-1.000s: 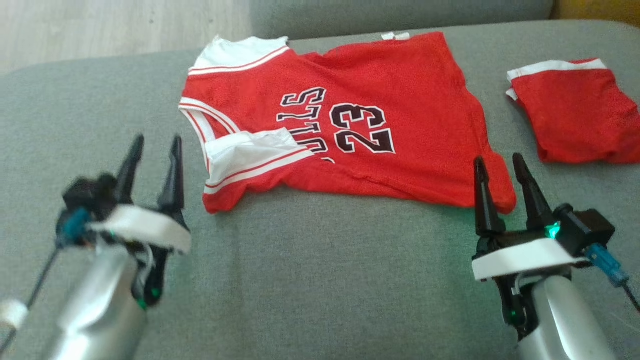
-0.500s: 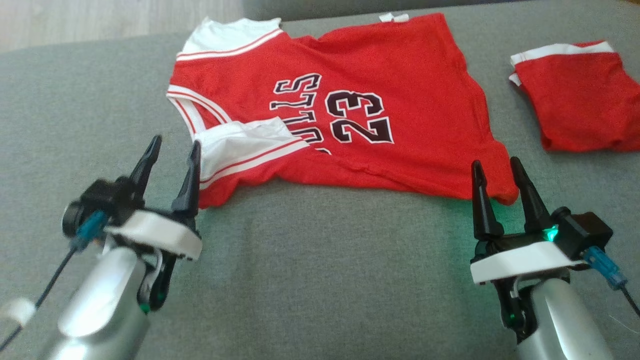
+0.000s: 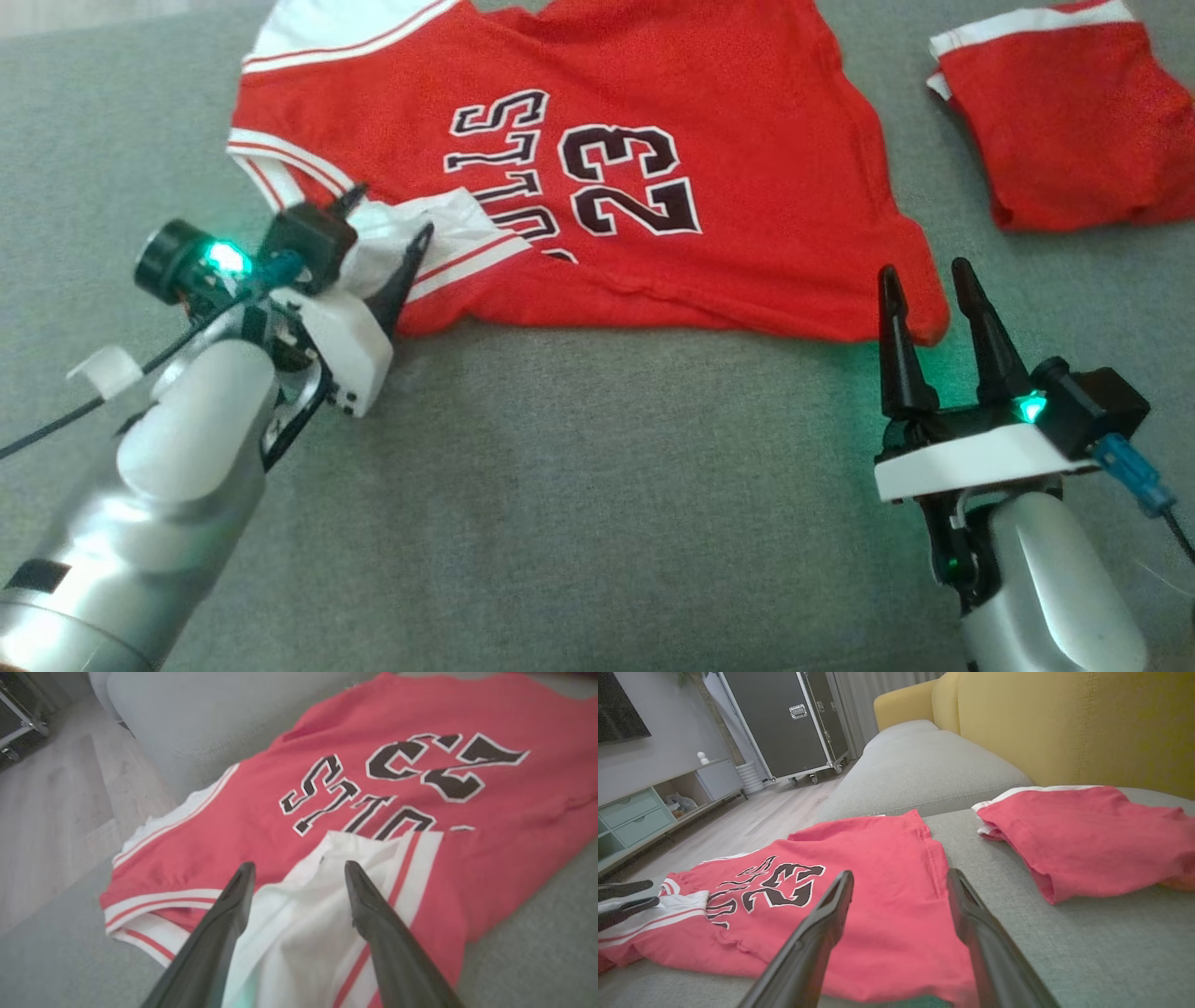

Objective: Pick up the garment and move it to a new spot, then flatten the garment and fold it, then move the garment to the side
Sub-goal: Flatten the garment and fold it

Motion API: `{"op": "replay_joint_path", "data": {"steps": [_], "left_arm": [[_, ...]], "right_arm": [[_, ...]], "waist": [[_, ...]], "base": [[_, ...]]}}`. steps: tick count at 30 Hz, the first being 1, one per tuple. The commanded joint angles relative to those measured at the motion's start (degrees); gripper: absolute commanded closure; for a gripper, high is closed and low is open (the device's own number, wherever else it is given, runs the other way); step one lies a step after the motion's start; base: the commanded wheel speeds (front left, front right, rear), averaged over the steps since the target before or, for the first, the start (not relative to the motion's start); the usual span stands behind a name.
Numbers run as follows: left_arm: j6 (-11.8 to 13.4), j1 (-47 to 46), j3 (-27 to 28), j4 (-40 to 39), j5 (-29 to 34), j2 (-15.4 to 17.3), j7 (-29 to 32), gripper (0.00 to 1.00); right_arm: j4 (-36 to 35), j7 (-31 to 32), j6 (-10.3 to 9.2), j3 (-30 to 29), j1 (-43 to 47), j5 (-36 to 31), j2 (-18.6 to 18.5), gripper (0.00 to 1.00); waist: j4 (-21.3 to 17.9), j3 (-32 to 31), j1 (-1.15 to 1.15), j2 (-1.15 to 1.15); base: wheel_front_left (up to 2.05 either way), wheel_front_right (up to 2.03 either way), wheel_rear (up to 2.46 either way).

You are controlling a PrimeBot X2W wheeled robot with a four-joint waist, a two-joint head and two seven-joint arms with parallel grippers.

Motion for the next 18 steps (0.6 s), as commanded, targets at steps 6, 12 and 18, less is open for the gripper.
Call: {"op": "replay_joint_path", "data": {"steps": [6,12,18], "left_arm": [[-0.86,-4.37,-1.56,2.93,0.61,2.58,-0.09,0.0],[-0.98,-6.3,-2.87,6.13,0.73,2.11,-2.36,0.0],[-1.07,-8.28,-5.21,8.43,0.91,1.28,-3.94,0.0]], "right_arm": [[-2.2,-0.62,-0.05,0.83,-1.55,0.14,-0.11,0.0],[-2.39,-0.62,-0.05,0.68,-1.64,-0.02,-0.11,0.0],[-2.08,-0.62,-0.05,1.07,-1.69,0.09,-0.11,0.0]], "waist": [[-1.57,1.6,-0.01,0.0],[-2.02,1.92,-0.01,0.0],[-2.28,2.03,-0.01,0.0]], "base": [[0.0,0.0,0.0],[0.0,0.0,0.0],[0.0,0.0,0.0]]}}
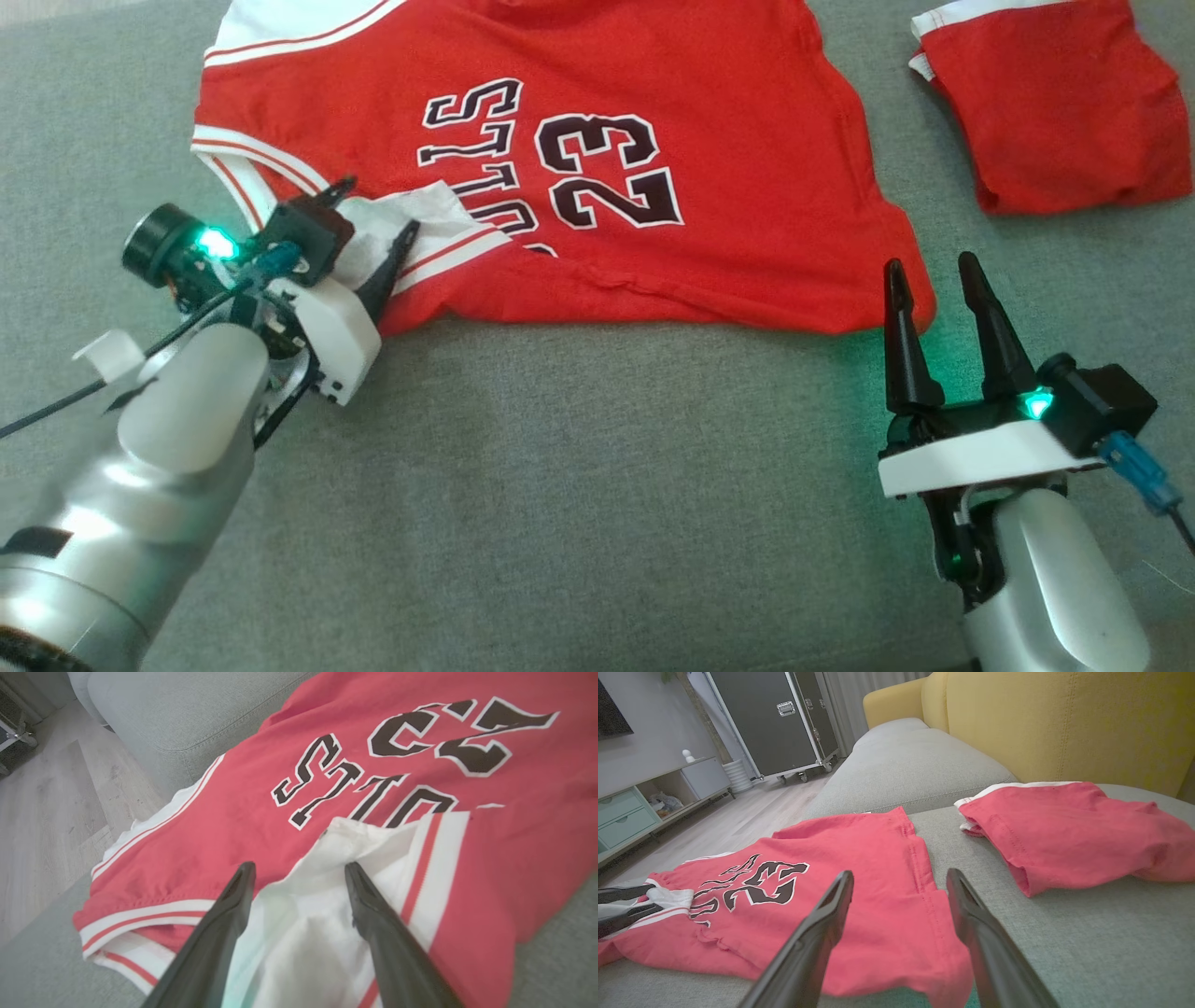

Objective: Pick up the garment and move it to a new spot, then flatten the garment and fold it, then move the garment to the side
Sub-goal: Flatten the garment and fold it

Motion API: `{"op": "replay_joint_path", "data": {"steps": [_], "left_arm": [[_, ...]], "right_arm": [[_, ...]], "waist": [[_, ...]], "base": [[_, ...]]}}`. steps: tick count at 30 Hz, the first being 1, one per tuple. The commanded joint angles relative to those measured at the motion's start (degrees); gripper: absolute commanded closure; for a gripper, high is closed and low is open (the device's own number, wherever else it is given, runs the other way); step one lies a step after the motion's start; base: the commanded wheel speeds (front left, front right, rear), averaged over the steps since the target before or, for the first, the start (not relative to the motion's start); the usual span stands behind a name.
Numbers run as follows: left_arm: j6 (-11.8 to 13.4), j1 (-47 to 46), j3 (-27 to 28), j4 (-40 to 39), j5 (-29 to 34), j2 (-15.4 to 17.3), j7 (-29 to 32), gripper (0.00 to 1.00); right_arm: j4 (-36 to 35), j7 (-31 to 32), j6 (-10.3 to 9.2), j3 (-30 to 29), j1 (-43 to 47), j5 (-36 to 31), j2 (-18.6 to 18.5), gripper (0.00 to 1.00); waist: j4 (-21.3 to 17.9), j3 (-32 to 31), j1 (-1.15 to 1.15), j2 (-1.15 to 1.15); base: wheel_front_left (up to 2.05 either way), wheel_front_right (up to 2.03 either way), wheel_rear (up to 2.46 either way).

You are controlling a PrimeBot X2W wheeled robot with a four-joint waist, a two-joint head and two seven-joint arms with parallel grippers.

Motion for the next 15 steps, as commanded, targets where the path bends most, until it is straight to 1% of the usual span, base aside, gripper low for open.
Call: {"op": "replay_joint_path", "data": {"steps": [1,5,6,7,12,15], "left_arm": [[-0.02,-3.32,1.32,-0.8,0.47,1.52,-0.71,0.0],[-0.04,-4.07,-0.49,-0.06,-0.23,1.46,-0.98,0.0],[-0.05,-4.22,-0.89,0.11,-0.56,1.52,-0.99,0.58],[-0.05,-4.37,-1.26,0.28,-0.9,1.6,-1.04,1.0],[-0.05,-5.19,-2.32,1.1,-2.24,1.96,-2.21,1.0],[-0.06,-5.68,-2.35,1.56,-2.63,2.21,-4.09,1.0]], "right_arm": [[-1.53,-0.62,-0.05,1.48,-1.51,0.12,-0.11,0.0],[-1.29,-0.62,-0.05,1.51,-1.7,0.29,-0.11,0.0],[-1.25,-0.62,-0.05,1.51,-1.72,0.35,-0.11,0.0],[-1.2,-0.62,-0.05,1.53,-1.74,0.42,-0.11,0.0],[-0.84,-0.62,-0.05,1.43,-1.72,0.7,-0.11,0.0],[-0.43,-0.62,-0.05,1.42,-1.59,0.78,-0.11,0.0]], "waist": [[-0.08,0.03,0.0,0.0],[-0.33,0.07,0.0,0.0],[-0.39,0.06,0.0,0.0],[-0.45,0.04,0.0,0.0],[-0.36,-0.41,0.0,0.0],[-0.11,-1.46,0.0,0.0]], "base": [[0.0,0.0,0.0],[0.0,0.0,0.0],[0.0,0.0,0.0],[0.0,0.0,0.0],[0.0,0.0,0.0],[0.0,0.0,0.0]]}}
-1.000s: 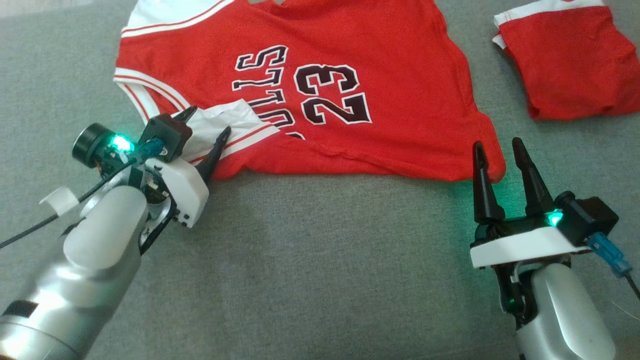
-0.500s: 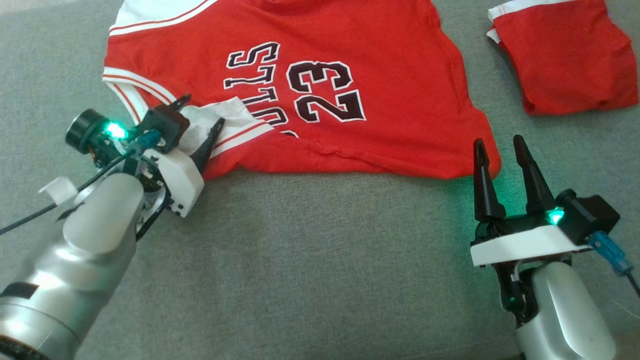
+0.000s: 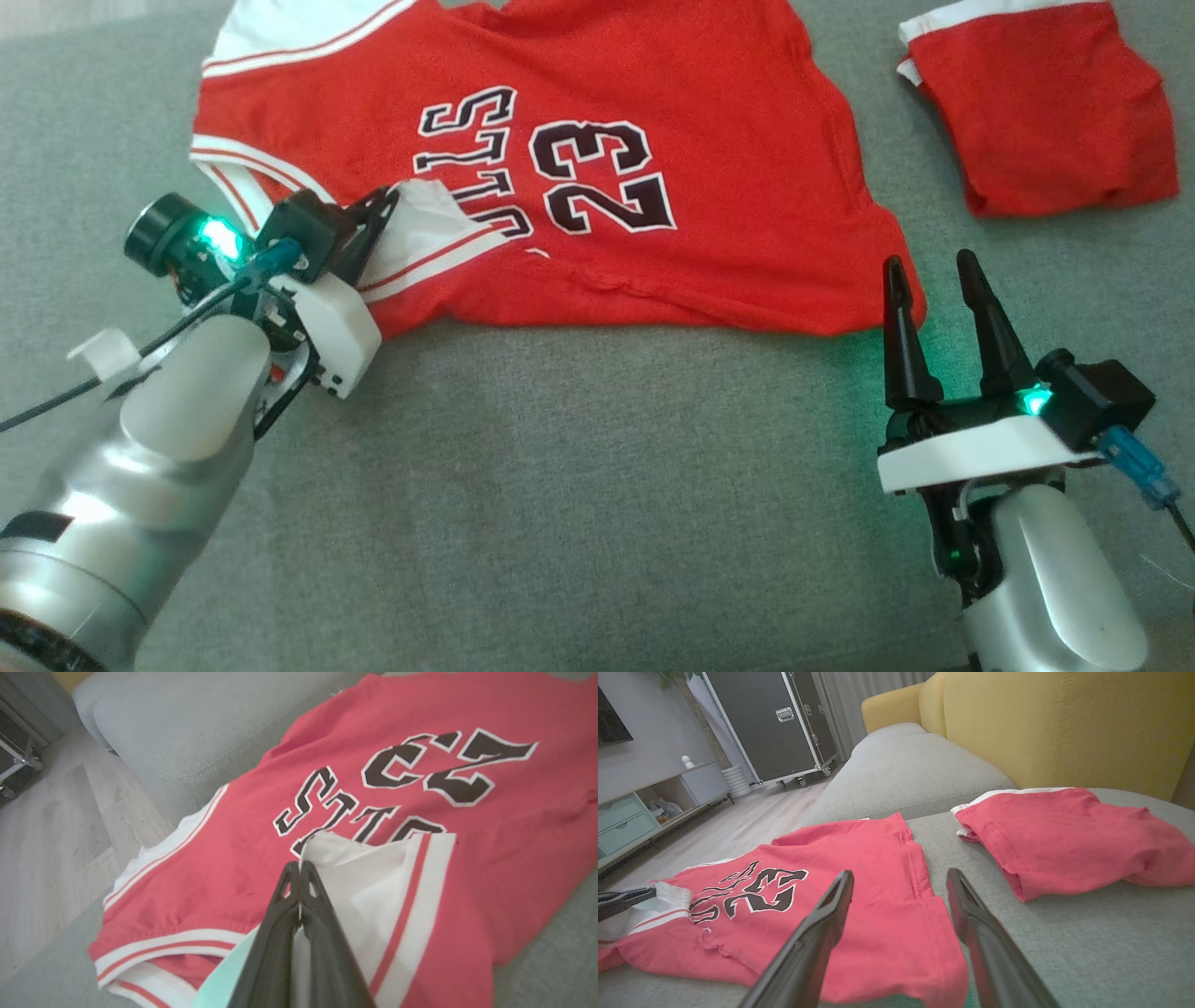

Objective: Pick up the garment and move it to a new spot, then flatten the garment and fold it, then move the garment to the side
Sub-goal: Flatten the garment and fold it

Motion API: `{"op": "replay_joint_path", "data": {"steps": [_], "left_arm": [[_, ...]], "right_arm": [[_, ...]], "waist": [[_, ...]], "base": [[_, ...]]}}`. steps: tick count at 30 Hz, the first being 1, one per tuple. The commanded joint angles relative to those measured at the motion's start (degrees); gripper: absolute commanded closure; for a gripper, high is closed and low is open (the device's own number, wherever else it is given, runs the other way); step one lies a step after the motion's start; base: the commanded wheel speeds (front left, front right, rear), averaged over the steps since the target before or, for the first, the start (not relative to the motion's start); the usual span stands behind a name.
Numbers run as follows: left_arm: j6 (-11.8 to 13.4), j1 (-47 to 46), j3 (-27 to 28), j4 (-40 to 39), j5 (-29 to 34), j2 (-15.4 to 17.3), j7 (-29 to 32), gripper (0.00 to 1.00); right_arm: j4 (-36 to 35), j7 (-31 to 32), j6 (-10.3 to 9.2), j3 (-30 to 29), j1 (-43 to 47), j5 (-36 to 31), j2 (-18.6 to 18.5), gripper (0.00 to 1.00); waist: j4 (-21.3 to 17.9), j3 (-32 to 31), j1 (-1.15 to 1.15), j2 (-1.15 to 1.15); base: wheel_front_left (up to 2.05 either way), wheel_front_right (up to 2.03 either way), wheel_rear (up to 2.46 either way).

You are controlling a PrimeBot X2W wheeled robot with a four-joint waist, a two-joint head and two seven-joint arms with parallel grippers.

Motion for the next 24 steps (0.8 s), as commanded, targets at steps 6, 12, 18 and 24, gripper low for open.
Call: {"op": "replay_joint_path", "data": {"steps": [6,12,18,24], "left_arm": [[0.75,-4.1,2.13,-1.12,-0.45,2.73,-4.43,1.0],[1.47,-1.48,1.47,-5.35,-0.36,4.64,-5.05,1.0],[2.43,3.69,0.59,-12.74,-1.51,6.57,-2.65,1.0],[4.5,13.12,-1.5,-26.52,-4.56,10.34,5.55,1.0]], "right_arm": [[-0.54,-0.62,-0.05,1.57,-0.72,0.46,-0.11,0.0],[0.54,-0.62,-0.05,0.42,0.27,0.86,-0.11,0.0],[1.92,-0.62,-0.05,-0.72,1.91,1.26,-0.11,0.0],[3.77,-0.62,-0.05,-1.1,3.08,1.88,-0.11,0.0]], "waist": [[0.85,-3.45,0.0,0.0],[2.73,-7.27,0.0,0.0],[6.1,-10.67,0.0,0.0],[10.6,-14.41,0.0,0.0]], "base": [[0.0,0.0,0.0],[0.0,0.0,0.0],[0.0,0.0,0.0],[0.0,0.0,0.0]]}}
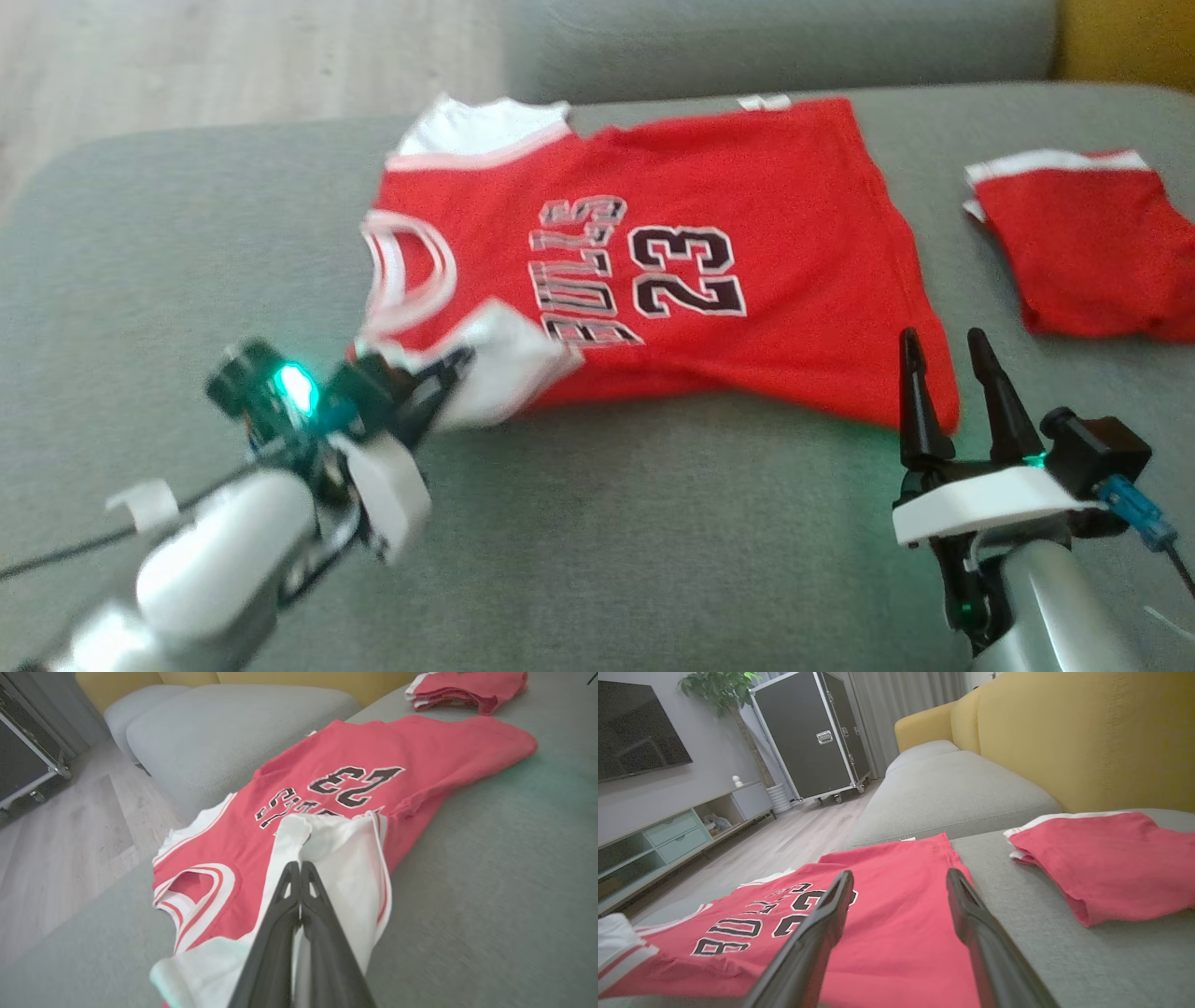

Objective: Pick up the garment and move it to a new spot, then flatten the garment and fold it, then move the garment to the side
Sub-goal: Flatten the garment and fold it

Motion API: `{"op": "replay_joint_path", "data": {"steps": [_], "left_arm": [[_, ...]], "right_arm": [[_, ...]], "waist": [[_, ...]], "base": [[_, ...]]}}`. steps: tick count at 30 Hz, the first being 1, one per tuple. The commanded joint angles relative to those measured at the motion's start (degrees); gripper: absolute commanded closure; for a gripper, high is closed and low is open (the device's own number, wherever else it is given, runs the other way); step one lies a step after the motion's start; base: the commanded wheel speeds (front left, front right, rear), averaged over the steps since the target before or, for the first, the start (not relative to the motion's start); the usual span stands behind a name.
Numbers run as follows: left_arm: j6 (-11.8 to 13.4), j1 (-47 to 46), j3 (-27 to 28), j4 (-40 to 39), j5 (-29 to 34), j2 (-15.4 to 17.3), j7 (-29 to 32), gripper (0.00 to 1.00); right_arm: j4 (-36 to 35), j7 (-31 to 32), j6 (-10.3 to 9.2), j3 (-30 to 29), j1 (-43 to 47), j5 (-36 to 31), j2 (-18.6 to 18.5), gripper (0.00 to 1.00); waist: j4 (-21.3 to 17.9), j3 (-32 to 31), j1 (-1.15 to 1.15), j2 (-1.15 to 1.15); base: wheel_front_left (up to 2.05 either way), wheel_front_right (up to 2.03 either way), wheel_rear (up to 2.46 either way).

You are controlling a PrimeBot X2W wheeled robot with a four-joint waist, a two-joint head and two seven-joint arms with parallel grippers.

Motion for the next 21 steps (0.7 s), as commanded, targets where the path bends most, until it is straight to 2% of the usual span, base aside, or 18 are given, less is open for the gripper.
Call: {"op": "replay_joint_path", "data": {"steps": [1,6,11,12,13,14,17,21], "left_arm": [[0.68,-0.47,1.89,-3.79,-1.07,3.03,1.66,1.0],[2.9,5.26,0.34,-12.22,-3.0,6.22,7.49,1.0],[4.85,8.78,-0.74,-16.9,-3.69,8.24,10.24,1.0],[5.15,9.18,-0.85,-17.52,-3.73,8.39,10.43,0.69],[5.57,9.44,-0.85,-18.0,-3.63,8.53,10.45,0.07],[6.08,9.68,-0.69,-18.38,-3.68,8.59,10.33,0.0],[7.59,9.9,0.34,-18.98,-3.79,8.73,9.25,0.0],[10.91,9.24,4.59,-19.01,-4.69,8.31,4.06,0.0]], "right_arm": [[-1.27,-0.62,-0.05,1.29,-0.65,0.46,-0.13,0.0],[-0.09,-0.62,-0.05,1.49,-0.23,0.87,-0.13,0.0],[0.79,-0.62,-0.05,2.14,-0.03,1.33,-0.12,0.0],[0.89,-0.62,-0.05,2.19,-0.05,1.39,-0.12,0.0],[1.0,-0.62,-0.05,2.24,-0.08,1.43,-0.12,0.0],[1.11,-0.62,-0.05,2.28,-0.12,1.45,-0.12,0.0],[1.41,-0.62,-0.05,2.61,-0.35,1.53,-0.12,0.0],[1.32,-0.62,-0.05,2.79,-0.8,1.51,-0.12,0.0]], "waist": [[2.45,-2.1,0.01,0.0],[4.76,-3.22,0.01,0.0],[6.06,-3.92,0.01,0.0],[6.23,-3.98,0.01,0.0],[6.36,-4.05,0.01,0.0],[6.47,-4.13,0.01,0.0],[6.45,-4.29,0.01,0.0],[5.45,-4.34,0.01,0.0]], "base": [[0.0,0.0,0.0],[0.0,0.0,0.0],[0.0,0.0,0.0],[0.0,0.0,0.0],[0.0,0.0,0.0],[0.0,0.0,0.0],[0.0,0.0,0.0],[0.0,0.0,0.0]]}}
